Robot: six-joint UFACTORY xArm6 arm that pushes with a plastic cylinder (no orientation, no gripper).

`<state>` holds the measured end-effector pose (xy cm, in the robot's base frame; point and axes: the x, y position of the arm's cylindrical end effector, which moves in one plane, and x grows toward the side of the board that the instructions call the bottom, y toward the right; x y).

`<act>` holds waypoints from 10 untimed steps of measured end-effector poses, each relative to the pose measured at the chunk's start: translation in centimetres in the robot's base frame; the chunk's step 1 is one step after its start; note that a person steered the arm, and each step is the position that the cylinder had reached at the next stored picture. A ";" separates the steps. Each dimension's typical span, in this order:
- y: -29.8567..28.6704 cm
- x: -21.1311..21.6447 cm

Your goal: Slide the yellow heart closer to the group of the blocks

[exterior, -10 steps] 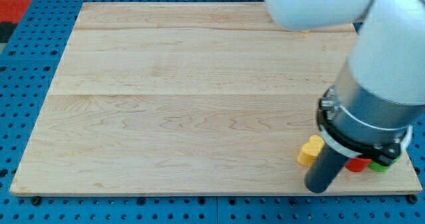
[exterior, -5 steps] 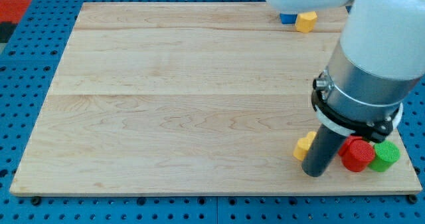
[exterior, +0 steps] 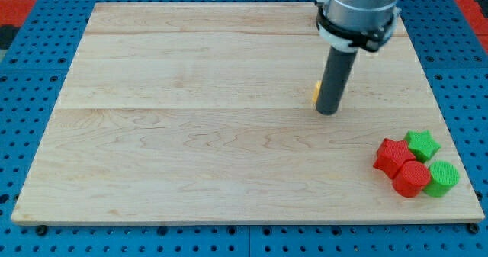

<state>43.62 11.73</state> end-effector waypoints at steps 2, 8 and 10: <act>-0.1 -7.4; 0.2 -11.6; 0.2 -13.2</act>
<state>30.46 11.98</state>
